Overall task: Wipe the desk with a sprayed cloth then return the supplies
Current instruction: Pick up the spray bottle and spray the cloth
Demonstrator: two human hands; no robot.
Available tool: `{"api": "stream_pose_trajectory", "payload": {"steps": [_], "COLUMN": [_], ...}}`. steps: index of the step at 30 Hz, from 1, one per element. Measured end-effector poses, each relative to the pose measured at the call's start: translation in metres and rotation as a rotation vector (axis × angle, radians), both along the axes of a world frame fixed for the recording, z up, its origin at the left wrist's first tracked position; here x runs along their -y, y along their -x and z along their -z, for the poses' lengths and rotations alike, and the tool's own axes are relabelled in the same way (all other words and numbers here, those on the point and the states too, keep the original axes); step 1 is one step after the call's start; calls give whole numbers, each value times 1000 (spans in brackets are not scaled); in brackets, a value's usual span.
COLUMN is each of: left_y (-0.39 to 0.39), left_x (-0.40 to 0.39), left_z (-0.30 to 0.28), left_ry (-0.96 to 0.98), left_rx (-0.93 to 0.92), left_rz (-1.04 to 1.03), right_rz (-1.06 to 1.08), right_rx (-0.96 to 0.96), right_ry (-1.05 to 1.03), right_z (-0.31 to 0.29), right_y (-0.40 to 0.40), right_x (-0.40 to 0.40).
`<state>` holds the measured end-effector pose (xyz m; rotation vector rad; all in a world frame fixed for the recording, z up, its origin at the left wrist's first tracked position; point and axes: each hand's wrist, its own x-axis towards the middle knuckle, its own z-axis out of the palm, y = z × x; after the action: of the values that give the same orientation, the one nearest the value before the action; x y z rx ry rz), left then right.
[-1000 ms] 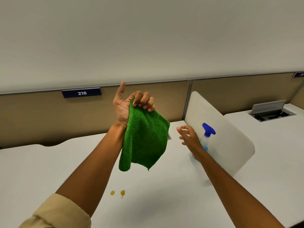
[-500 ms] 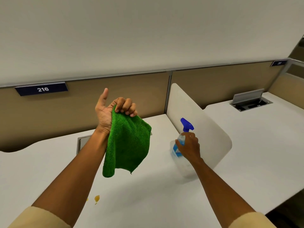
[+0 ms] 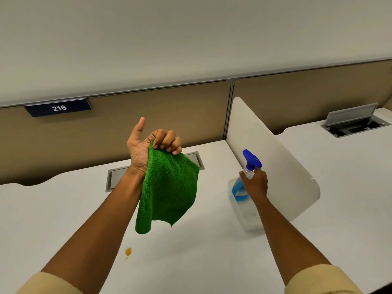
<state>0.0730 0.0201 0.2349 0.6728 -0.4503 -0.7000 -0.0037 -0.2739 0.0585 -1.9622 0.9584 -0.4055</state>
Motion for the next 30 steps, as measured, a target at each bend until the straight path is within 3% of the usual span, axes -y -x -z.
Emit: {"api": "stream_pose_trajectory", "payload": {"steps": [7,14,23,30], "left_y": [-6,-7,-9,-15], "left_x": [2,-7,-38,-85], "left_z": [5,0,-44,-86], "left_ry": [-4,-10,8,50], "left_rx": [-8,-12,83,172], "left_rz": [-6,-29,-77,-149], "right_rz": [48,97,-90,-246], "right_rx": [76,153,377,560], "right_ry": [-164,-153,61,110], "right_z": [9,-3,-85,-151], "right_y": [-17,-17,-38,-50], "right_x": [1,-12,-46,-105]}}
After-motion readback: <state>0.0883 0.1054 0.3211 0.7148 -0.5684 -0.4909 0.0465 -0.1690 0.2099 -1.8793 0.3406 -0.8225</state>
